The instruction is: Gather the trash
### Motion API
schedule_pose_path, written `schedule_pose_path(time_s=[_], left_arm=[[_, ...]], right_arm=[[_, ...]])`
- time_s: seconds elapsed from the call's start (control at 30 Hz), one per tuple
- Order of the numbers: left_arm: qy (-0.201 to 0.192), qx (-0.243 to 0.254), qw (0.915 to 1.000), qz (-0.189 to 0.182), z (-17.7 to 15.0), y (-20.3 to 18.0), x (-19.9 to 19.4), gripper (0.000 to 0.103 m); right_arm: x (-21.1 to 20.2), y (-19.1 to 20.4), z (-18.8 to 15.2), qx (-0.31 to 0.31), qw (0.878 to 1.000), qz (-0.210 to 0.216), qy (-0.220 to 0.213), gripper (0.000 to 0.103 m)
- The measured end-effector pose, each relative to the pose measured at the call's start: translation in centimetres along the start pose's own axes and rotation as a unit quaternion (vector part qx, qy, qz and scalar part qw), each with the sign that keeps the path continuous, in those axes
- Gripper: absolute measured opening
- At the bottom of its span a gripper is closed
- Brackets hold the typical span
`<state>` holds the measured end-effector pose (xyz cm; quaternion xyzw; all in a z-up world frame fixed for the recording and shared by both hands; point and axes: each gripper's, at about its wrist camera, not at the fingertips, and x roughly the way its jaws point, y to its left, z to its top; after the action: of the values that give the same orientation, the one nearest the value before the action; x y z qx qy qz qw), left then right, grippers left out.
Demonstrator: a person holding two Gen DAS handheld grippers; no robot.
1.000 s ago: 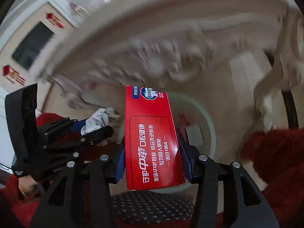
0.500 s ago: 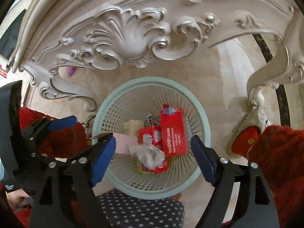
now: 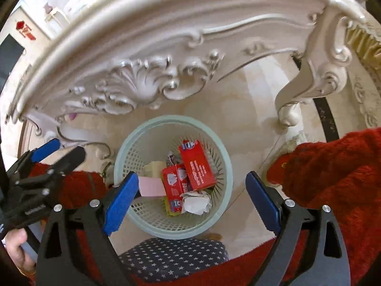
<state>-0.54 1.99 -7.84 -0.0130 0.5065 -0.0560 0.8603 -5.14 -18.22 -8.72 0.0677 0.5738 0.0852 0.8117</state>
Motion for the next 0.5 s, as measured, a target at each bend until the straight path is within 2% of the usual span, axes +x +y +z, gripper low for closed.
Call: schedule_pose_path(time_s=[0.27, 0.5], left_arm=[[-0.041, 0.013, 0.9984, 0.037, 1.5, -1.6, -4.3, 0.096], [-0.053, -0.004, 0.9984, 0.021, 2.0, -1.7, -5.7, 0.096]], right_arm=[[-2.9, 1.5, 0.5, -0.025, 0.999, -0.023, -0.037, 0.087], [-4.2, 1.6, 0.3, -0.037, 0.998, -0.029, -0.052, 0.087]])
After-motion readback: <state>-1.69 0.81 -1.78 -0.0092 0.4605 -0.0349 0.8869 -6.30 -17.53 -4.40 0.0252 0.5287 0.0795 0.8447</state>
